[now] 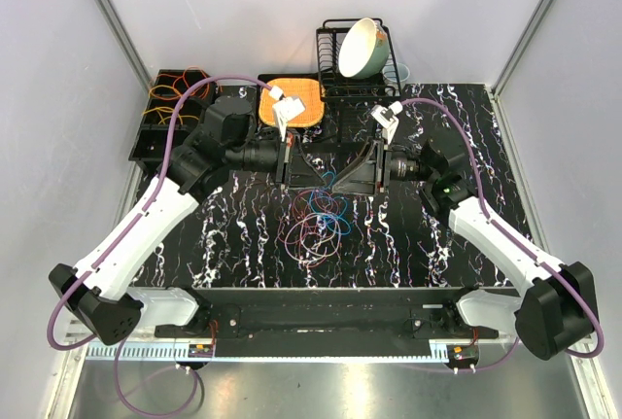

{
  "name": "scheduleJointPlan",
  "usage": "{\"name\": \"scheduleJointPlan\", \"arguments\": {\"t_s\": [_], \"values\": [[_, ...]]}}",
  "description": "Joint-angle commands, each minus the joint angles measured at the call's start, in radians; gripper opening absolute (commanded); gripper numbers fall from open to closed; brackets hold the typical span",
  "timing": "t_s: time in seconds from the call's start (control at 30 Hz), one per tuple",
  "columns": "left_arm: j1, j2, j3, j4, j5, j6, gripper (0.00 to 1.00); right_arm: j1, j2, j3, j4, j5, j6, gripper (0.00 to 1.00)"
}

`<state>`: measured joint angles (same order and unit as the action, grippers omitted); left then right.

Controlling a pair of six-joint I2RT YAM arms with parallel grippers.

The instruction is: Untangle the cables

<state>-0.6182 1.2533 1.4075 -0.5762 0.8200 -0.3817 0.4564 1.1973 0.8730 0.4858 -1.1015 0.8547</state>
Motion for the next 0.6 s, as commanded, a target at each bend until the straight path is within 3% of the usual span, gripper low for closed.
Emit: {"name": "scheduleJointPlan", "arguments": {"t_s": [0.0,0.17,0.33,0.57], "values": [[-0.008,0.005,0.01,0.071,0.044,-0.022,0.0,0.011,-0.008,0.038,0.036,-0.006,-0.009,0.54],[-0.011,0.005,0.01,0.088,0.045,-0.036,0.0,0.01,-0.031,0.046,-0.062,0.049,-0.089,0.65],[-0.011,0.0,0.013,0.093,0.051,-0.057,0.0,0.011,-0.064,0.067,-0.145,0.095,-0.164,0.66],[-0.011,0.004,-0.013,0.107,0.036,-0.066,0.0,0.011,-0.067,0.047,-0.078,0.086,-0.126,0.37]]}}
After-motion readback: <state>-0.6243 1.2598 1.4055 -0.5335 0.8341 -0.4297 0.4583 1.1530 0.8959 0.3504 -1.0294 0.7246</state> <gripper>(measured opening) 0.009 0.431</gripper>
